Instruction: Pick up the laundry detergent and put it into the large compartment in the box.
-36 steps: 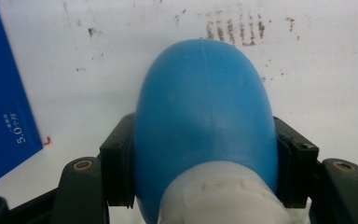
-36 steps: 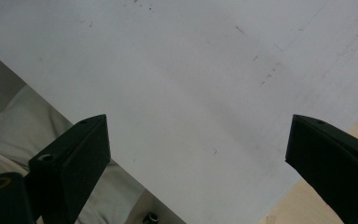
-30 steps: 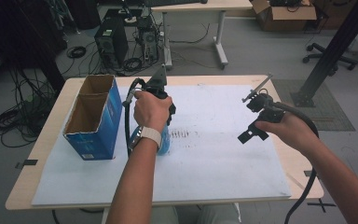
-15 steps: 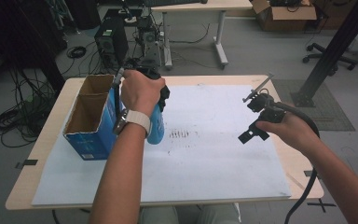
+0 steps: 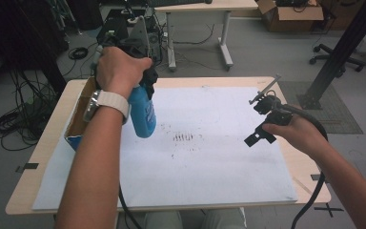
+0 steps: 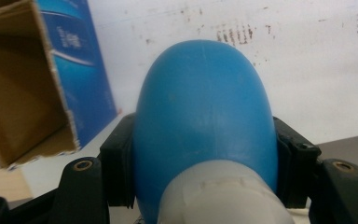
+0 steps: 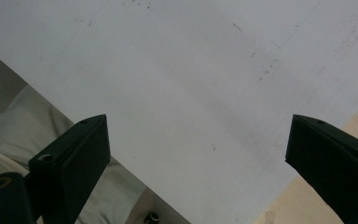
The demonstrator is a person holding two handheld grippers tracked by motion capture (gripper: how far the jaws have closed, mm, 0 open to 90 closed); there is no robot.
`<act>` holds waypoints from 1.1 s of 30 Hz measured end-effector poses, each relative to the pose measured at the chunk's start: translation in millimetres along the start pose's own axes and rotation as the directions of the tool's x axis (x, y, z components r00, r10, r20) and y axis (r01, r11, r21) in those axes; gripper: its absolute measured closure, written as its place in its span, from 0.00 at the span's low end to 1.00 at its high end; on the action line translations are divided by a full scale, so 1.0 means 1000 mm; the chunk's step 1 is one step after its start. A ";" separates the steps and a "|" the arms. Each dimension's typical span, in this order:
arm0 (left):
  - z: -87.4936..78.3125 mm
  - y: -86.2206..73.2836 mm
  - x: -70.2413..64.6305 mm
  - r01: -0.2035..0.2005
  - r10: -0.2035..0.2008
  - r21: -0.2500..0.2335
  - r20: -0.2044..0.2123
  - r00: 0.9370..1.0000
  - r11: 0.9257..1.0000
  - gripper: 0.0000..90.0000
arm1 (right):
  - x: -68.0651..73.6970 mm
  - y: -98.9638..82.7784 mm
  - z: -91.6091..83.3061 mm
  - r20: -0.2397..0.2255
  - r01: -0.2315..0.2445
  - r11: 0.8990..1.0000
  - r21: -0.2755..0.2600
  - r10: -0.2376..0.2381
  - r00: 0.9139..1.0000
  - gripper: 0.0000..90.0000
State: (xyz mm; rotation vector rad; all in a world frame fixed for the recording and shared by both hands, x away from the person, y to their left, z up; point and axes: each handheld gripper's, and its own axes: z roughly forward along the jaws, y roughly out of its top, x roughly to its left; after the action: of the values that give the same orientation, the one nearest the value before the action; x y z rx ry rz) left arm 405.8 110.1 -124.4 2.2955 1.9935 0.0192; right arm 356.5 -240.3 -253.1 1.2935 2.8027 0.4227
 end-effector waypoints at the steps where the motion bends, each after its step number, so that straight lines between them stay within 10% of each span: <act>1: -0.006 0.000 0.004 0.001 -0.001 0.000 -0.006 1.000 1.000 0.42 | 0.000 0.000 -0.001 0.001 -0.002 1.000 0.000 0.002 1.000 0.07; 19: -0.079 -0.003 0.070 0.040 -0.045 -0.095 -0.047 0.998 0.995 0.42 | -0.001 -0.001 -0.001 0.011 -0.041 0.999 -0.003 0.041 0.999 0.08; 33: -0.059 0.003 0.105 0.034 -0.046 -0.124 -0.090 0.995 0.992 0.42 | -0.003 -0.006 -0.001 0.020 -0.073 0.997 -0.003 0.073 0.997 0.08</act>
State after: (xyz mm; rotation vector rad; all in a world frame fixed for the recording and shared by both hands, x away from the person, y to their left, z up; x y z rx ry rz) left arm 419.3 217.1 -71.8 2.2165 2.0195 0.2427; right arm 354.3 -246.6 -254.2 1.3958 2.7450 0.4130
